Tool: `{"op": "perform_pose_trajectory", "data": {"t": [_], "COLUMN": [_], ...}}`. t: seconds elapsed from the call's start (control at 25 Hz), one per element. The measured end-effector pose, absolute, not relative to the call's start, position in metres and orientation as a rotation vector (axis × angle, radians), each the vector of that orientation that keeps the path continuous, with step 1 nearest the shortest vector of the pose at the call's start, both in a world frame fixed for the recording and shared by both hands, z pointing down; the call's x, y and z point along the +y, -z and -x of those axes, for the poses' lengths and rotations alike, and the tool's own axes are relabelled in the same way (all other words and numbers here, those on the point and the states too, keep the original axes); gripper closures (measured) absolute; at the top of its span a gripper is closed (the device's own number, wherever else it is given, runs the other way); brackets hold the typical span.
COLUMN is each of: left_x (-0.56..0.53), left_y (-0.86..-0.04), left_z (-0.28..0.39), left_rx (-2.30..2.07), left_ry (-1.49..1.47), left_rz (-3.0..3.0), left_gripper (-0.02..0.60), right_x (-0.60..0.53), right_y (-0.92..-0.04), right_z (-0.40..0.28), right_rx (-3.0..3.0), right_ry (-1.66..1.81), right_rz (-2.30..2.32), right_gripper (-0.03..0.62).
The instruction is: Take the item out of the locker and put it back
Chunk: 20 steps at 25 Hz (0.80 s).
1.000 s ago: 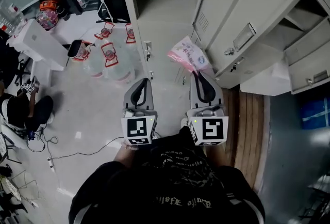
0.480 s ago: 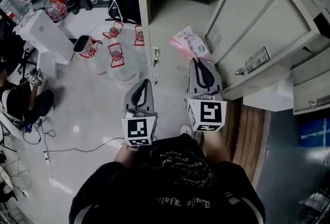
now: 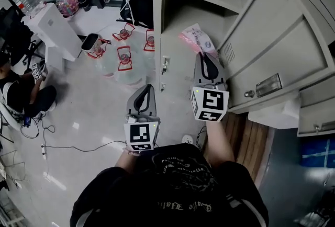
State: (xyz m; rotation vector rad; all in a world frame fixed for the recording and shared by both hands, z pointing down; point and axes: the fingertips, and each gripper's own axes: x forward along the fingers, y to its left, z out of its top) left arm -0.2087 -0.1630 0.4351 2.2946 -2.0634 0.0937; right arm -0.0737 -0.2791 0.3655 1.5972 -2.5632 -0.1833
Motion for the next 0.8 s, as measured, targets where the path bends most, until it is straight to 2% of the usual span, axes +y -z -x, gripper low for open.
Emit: {"op": "perform_pose_trajectory", "data": {"t": [0.8], "left_x": [-0.172], "left_y": [-0.456], "left_z": [0.245], "left_rx": [-2.173], "left_ry": [-0.186], "left_rz": [-2.113], "left_gripper": [0.574], "right_x": [-0.406], "right_y": [-0.412], "right_z": [0.093], "right_rx": [-2.436], "right_ry": [0.075], "right_rz": [-1.587], "right_gripper": [0.568]}}
